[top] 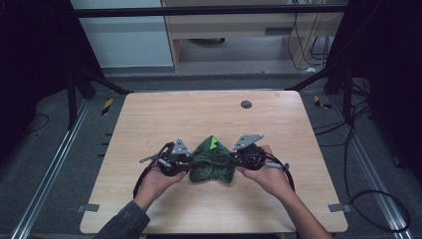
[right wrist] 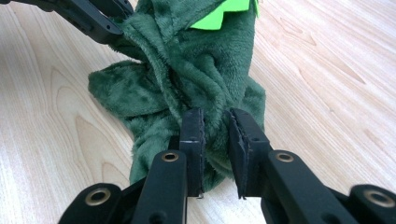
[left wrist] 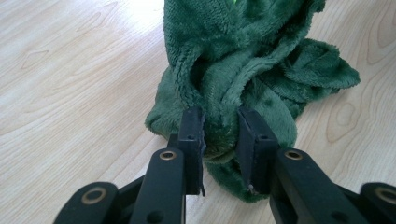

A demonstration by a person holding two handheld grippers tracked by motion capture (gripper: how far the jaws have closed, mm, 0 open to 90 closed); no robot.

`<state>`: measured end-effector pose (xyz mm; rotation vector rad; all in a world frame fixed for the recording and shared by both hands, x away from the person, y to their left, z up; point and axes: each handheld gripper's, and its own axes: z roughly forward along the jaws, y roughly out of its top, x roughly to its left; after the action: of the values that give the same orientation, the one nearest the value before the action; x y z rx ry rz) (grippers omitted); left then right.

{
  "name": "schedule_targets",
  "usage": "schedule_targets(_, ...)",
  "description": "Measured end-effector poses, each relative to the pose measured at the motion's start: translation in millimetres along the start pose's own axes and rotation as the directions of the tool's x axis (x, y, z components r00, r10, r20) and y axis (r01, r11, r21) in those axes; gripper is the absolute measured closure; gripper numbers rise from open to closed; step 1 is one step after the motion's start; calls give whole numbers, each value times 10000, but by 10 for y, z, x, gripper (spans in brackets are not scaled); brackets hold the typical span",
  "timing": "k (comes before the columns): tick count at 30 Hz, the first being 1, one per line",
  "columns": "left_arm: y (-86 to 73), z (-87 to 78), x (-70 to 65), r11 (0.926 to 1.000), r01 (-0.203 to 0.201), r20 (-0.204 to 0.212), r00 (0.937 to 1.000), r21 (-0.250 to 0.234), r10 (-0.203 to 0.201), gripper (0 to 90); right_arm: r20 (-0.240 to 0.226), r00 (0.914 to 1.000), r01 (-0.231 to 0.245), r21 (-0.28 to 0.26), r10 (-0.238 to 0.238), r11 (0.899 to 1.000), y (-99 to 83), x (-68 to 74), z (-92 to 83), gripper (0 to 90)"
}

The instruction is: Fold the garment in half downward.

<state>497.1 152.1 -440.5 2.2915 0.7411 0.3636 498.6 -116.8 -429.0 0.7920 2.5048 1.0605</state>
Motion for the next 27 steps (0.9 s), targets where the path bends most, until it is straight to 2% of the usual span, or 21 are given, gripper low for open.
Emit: schedule_targets(27, -83, 9, -27, 9999, 147, 32, 9999, -77, -147, 707, -187, 9998, -62, 55, 63, 10000, -102, 44, 11, 730)
